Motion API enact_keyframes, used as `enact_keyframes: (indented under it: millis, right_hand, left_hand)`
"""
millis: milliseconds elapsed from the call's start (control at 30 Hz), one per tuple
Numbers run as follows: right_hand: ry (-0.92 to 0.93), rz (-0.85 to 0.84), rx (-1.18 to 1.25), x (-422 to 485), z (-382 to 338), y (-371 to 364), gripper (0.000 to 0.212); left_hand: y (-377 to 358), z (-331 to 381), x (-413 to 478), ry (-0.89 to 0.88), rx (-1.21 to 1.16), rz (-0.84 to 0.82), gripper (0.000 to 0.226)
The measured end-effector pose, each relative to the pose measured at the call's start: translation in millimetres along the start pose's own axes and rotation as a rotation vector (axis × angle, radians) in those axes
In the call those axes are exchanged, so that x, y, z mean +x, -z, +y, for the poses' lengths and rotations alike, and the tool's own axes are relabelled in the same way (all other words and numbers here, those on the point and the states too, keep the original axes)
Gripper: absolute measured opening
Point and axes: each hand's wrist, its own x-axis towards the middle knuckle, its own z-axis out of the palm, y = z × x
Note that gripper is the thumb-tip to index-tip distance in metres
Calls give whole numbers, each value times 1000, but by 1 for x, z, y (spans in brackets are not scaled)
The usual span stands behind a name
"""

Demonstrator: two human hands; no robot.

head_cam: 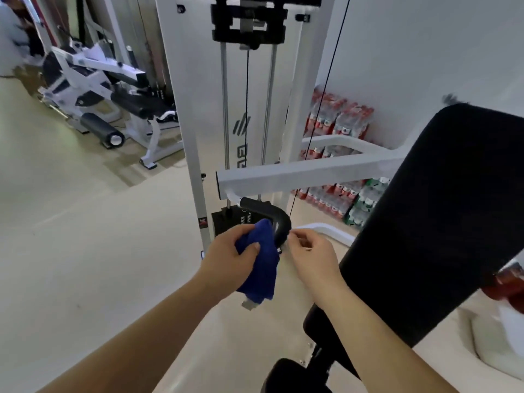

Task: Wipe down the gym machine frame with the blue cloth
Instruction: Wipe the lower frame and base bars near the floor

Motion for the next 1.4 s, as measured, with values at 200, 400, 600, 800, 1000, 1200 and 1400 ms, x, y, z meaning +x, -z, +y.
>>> enact_keyframes:
  millis: [200,400,600,800,1000,1200,1400]
  right_hand:
    - [75,126,-257,87,-15,-47,9]
    - [-146,238,-679,133,-34,-104,33]
    - [-380,259,-701,148,-53,-109,47]
    - [-352,290,-887,173,-43,-120,33]
    - [-425,365,-922,183,-27,-122,36]
    - [-480,428,-976,183,-29,-126,33]
    - [-623,504,-924,190,-37,-130,45]
  left_hand:
    - [38,-9,137,-219,207,-68,38]
    - [74,-25,251,-581,596,-157,42]
    - [114,-64,299,-716,773,-358,44]
    - [89,-56,315,-856,958,-278,50]
    - [47,-36,324,-776,783,-409,46]
    - [110,-82,324,-1014,660,-504,54]
    - [65,-44,370,-898,734,-704,60]
